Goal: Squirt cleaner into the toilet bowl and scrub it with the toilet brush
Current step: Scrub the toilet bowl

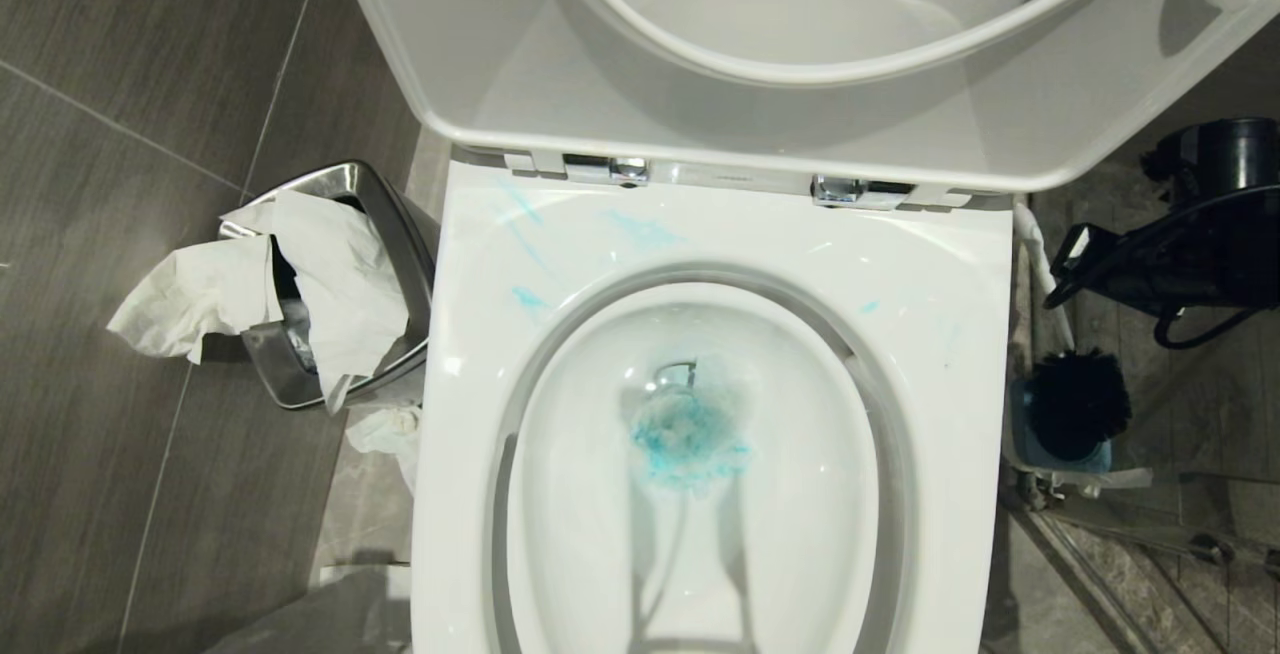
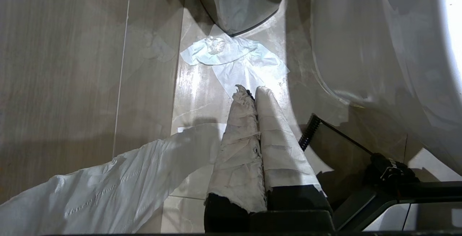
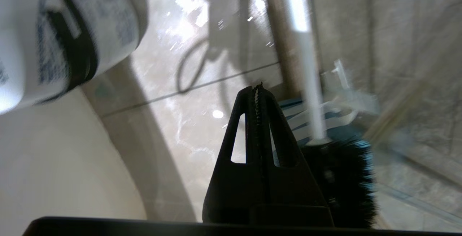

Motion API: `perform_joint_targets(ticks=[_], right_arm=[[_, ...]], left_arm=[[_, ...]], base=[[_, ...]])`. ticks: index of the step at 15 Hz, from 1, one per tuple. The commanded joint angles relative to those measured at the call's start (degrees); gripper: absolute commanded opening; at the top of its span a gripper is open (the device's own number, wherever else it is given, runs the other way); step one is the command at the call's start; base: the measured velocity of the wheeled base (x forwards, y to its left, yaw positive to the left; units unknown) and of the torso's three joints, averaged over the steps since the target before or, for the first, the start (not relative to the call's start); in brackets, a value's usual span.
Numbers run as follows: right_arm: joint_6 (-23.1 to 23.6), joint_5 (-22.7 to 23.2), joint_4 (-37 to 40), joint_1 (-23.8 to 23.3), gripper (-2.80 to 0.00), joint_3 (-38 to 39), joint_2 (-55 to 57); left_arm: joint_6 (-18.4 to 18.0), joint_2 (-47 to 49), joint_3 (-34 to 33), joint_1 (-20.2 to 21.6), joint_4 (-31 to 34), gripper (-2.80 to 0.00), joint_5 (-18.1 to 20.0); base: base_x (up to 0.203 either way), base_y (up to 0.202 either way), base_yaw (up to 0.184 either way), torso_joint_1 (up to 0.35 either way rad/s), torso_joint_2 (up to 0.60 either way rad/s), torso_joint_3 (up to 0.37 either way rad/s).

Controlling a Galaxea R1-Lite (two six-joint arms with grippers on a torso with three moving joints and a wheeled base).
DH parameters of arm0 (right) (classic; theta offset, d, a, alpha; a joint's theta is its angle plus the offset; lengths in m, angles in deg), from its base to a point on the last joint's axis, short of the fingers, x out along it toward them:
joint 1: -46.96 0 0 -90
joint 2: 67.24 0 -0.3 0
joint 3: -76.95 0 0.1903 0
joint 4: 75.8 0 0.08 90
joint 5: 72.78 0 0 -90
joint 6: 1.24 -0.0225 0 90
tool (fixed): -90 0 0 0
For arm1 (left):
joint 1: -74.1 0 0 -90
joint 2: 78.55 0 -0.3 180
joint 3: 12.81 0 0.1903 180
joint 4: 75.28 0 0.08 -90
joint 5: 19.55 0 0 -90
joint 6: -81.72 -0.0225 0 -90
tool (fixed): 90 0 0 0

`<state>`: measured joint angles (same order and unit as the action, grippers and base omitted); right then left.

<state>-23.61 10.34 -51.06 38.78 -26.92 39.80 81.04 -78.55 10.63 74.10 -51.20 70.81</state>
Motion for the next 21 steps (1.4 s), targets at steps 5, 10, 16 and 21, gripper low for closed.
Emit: perform_joint_targets(ticks=[5, 10, 16, 21], right_arm=[[-0.13, 0.03, 0.03, -0.87, -2.80, -0.86, 0.19], [-0.13, 0.03, 0.12, -1.21, -2.80, -1.41, 0.02], [0.40, 0.03, 0.03, -3.10, -2.80, -1.84, 0.82], [0.32, 0.12, 0.44, -6.37, -2.80, -7.38, 5.59]], left_arm=[[-0.02, 0.00, 0.01, 0.00, 0.06, -2.80, 0.00], [0.15, 0.00, -0.07, 0.00, 0.00, -2.80, 0.09], [0.24, 0.00, -0.07, 0.00, 0.00, -2.80, 0.09], [0.24, 0.00, -0.07, 0.00, 0.00, -2.80, 0.09]], base=[[0.000, 0.000, 0.000, 0.001, 0.00, -0.015], [0.000, 0.000, 0.000, 0.003, 0.00, -0.096], [0.000, 0.000, 0.000, 0.000, 0.00, 0.000], [0.000, 0.000, 0.000, 0.000, 0.00, 0.000]])
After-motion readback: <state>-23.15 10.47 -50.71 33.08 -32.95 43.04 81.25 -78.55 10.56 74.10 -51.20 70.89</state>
